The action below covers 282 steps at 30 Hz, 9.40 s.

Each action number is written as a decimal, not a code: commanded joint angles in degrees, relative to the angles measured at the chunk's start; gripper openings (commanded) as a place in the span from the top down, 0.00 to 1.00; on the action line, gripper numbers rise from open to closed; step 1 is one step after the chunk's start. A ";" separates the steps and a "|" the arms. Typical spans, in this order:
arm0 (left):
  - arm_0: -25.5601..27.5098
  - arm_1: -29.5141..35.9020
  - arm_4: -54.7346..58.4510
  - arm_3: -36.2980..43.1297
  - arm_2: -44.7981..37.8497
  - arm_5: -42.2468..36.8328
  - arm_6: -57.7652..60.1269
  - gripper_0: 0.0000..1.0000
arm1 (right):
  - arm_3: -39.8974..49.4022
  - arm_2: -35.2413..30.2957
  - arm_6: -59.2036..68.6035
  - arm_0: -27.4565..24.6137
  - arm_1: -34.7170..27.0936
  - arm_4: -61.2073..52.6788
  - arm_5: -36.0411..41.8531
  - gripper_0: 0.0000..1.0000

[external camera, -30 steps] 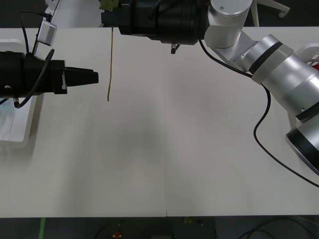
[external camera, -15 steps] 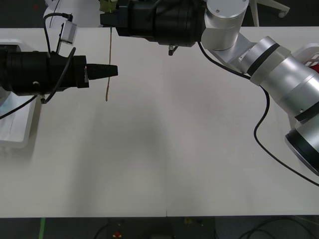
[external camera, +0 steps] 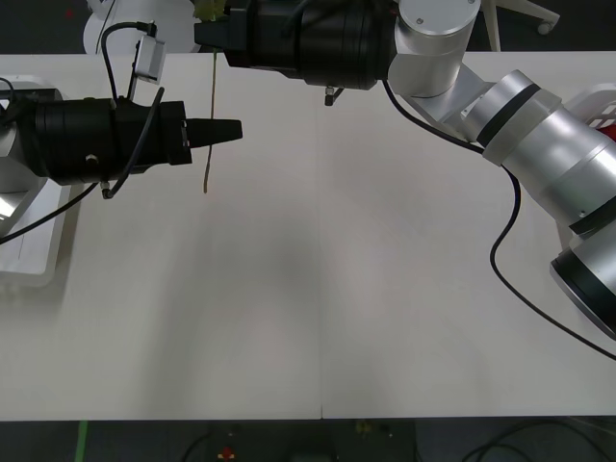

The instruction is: Put the red flowers into the right box and the blue flowers into the left box

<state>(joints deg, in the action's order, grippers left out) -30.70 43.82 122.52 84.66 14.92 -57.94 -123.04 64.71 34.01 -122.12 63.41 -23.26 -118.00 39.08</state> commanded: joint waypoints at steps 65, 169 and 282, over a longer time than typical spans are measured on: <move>18.05 24.38 -50.80 -18.56 -34.69 -11.05 0.52 1.00 | 11.49 -0.26 -32.88 -5.76 -34.40 5.76 35.01 0.02; -12.80 -0.49 -27.69 -5.11 -4.20 -23.62 -31.96 0.00 | 11.49 -0.17 -32.88 -6.72 -34.05 6.64 31.58 0.00; -12.80 -0.49 -27.69 -5.11 -4.20 -23.62 -31.96 0.00 | 13.86 -6.32 59.54 -7.52 -31.23 37.23 38.26 0.00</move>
<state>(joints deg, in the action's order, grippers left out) -40.59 43.83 94.06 78.16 11.66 -81.10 -151.11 78.67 29.38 -69.49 52.90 -55.46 -84.01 77.17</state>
